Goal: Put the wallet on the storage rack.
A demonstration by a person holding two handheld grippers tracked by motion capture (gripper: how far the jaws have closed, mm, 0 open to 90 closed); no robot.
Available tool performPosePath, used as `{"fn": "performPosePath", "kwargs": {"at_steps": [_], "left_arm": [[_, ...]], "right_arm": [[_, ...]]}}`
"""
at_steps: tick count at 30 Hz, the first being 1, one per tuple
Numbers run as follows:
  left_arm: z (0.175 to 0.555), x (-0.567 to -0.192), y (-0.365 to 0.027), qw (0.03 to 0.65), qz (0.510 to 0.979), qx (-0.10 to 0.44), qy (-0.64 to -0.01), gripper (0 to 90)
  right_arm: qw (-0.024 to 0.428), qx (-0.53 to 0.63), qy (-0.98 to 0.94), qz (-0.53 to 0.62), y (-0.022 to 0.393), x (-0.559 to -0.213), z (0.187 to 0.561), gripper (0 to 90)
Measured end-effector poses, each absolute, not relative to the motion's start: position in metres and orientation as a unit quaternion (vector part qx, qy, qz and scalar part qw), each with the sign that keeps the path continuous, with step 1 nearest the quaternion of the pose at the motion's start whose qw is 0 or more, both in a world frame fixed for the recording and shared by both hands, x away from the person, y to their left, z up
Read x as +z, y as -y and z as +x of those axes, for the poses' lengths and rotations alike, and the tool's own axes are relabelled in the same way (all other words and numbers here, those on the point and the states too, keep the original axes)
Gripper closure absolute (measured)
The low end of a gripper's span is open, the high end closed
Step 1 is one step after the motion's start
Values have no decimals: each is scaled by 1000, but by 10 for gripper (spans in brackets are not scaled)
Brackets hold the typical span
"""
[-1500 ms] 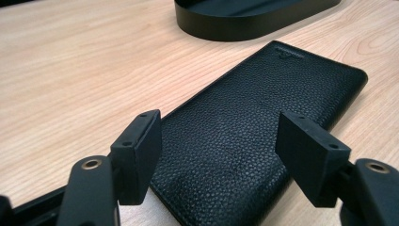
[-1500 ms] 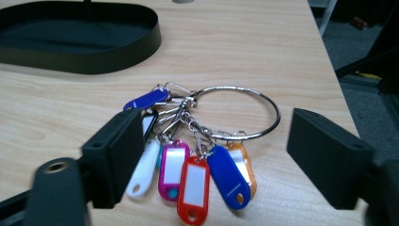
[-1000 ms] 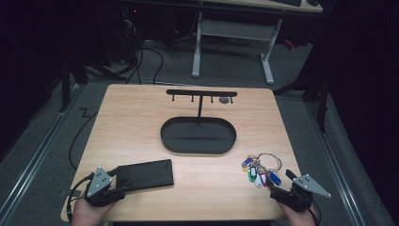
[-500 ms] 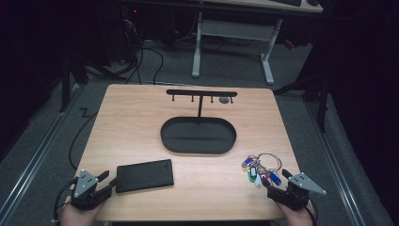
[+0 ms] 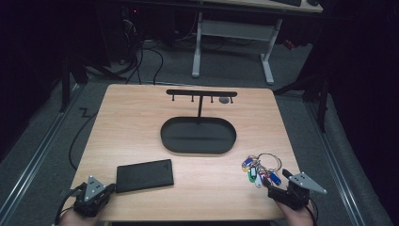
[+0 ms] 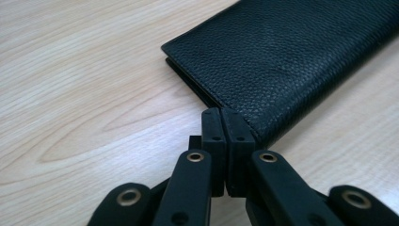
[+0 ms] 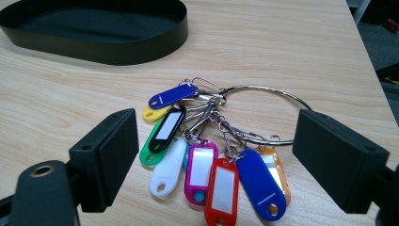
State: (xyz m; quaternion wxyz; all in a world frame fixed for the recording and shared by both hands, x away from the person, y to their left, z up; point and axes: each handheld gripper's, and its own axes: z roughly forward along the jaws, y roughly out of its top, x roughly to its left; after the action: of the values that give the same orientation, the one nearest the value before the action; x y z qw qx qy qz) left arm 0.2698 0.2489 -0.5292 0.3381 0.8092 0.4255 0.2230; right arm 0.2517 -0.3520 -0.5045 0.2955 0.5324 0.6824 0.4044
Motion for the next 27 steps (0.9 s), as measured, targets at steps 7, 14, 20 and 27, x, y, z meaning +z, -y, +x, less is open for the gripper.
{"fn": "performPosePath", "kwargs": {"at_steps": [7, 14, 20, 27], "left_arm": [[260, -529, -235, 349, 829, 203, -388, 874], [246, -528, -212, 342, 857, 193, -332, 842], [242, -525, -220, 360, 845, 198, -342, 819], [244, -520, -217, 393, 833, 220, -322, 687]], "right_arm": [[293, 403, -683, 534, 352, -505, 252, 149], [291, 403, -682, 537, 353, -506, 252, 149], [290, 406, -679, 539, 354, -505, 251, 149], [288, 407, -678, 540, 354, -506, 252, 149]]}}
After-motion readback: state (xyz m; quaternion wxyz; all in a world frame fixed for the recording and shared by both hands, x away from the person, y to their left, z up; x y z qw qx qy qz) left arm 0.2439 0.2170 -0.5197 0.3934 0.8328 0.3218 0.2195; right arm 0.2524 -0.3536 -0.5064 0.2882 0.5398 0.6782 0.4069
